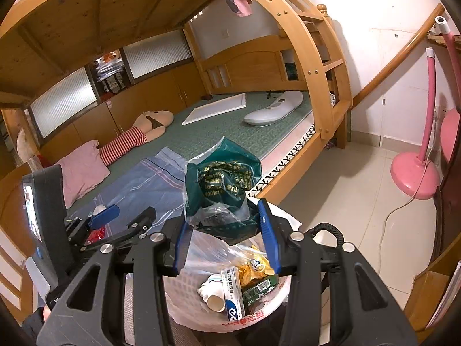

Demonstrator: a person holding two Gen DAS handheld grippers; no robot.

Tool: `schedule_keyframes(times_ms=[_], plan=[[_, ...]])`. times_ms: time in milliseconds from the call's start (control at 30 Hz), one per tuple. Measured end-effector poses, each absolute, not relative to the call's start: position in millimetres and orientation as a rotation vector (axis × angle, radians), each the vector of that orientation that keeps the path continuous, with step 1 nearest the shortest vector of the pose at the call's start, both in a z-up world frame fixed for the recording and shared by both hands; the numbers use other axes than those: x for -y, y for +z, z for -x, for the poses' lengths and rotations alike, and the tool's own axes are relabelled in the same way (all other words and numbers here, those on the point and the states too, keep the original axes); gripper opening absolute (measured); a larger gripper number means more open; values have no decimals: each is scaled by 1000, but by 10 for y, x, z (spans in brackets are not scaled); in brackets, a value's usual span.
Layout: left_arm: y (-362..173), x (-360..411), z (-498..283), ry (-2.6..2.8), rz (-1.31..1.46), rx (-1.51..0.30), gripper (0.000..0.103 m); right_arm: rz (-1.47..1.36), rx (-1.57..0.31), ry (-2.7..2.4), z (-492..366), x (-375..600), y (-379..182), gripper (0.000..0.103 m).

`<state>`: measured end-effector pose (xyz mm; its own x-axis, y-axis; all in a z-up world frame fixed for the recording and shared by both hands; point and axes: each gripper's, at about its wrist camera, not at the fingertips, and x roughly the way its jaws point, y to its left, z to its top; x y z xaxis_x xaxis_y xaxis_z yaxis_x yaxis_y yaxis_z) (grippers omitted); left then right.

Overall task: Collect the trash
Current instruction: 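Open the left tool to drop the plastic bag while the right tool drops the green bag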

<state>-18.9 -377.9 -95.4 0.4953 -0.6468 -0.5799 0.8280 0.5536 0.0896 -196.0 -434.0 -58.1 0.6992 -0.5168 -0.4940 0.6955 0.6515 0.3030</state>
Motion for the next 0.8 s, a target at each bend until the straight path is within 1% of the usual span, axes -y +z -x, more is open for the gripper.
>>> schedule_keyframes(times_ms=[433,533,567,600,633,667,700,800], plan=[[-831,3470,-46,-850,-332,-530,70,-510,-449,-680,1754,4434,-693,45],[-784,3365,-107,-831,-313,-521,70,-516,-483,-678,1647,4471,-758,48],[-770,3332,-128,-824,-307,-519,70,-518,-500,-676,1597,4491,-792,53],[-754,3294,-157,-819,-298,-519,70,-518,-513,-678,1571,4495,-820,61],[-748,3271,-176,-816,-293,-520,70,-516,-519,-687,1546,4501,-837,64],[-738,3252,-196,-809,-287,-522,70,-515,-517,-690,1538,4489,-844,71],[-736,3234,-210,-806,-281,-523,70,-513,-518,-690,1523,4481,-848,75],[-725,3176,-274,-799,-261,-531,70,-508,-519,-695,1498,4453,-848,76]])
